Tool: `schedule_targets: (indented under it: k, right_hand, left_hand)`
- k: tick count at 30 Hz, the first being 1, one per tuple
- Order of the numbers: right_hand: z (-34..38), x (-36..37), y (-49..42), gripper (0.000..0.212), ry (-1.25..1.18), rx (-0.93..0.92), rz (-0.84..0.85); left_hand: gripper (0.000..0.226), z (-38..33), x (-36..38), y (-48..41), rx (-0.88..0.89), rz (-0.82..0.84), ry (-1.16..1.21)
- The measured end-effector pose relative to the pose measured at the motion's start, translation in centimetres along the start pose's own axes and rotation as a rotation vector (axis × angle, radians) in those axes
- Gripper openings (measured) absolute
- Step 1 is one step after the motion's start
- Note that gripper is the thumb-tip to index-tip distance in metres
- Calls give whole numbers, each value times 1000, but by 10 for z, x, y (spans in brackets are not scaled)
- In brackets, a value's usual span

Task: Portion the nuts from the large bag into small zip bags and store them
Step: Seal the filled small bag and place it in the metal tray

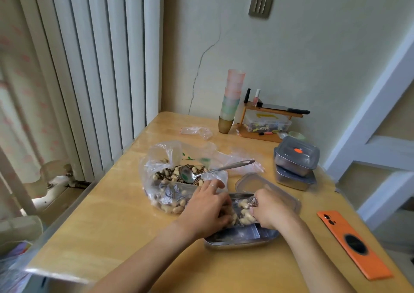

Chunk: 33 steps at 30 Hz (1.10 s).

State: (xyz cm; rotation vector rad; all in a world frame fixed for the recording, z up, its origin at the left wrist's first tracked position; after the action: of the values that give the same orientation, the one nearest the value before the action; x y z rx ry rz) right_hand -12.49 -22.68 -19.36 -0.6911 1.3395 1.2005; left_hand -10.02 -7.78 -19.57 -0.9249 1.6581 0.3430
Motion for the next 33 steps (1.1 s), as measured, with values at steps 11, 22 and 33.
schedule_targets:
  k: [11, 22, 33]
  right_hand:
    - [7, 0, 2, 24, -36, -98, -92]
    - [17, 10, 0, 15, -117, -266, -44]
    - [20, -77, -73, 25, -301, -213, -408]
  left_hand:
    - [72, 4, 13, 1, -65, 84, -93]
    - [71, 4, 14, 2, -80, 51, -86]
    - [34, 55, -54, 12, -81, -496, 246]
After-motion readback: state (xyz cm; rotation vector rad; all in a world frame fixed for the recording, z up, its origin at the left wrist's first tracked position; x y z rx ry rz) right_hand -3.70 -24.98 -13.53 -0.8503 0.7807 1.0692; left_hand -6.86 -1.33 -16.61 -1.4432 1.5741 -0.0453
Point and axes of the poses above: each hand's wrist, its own y-axis away from the middle knuckle, its own x-axis out of the palm, z = x × y, the point moved 10 cm from there along -y, towards the middle knuckle, and after that the axes turned 1 degree about z, right-handed, at the moved point
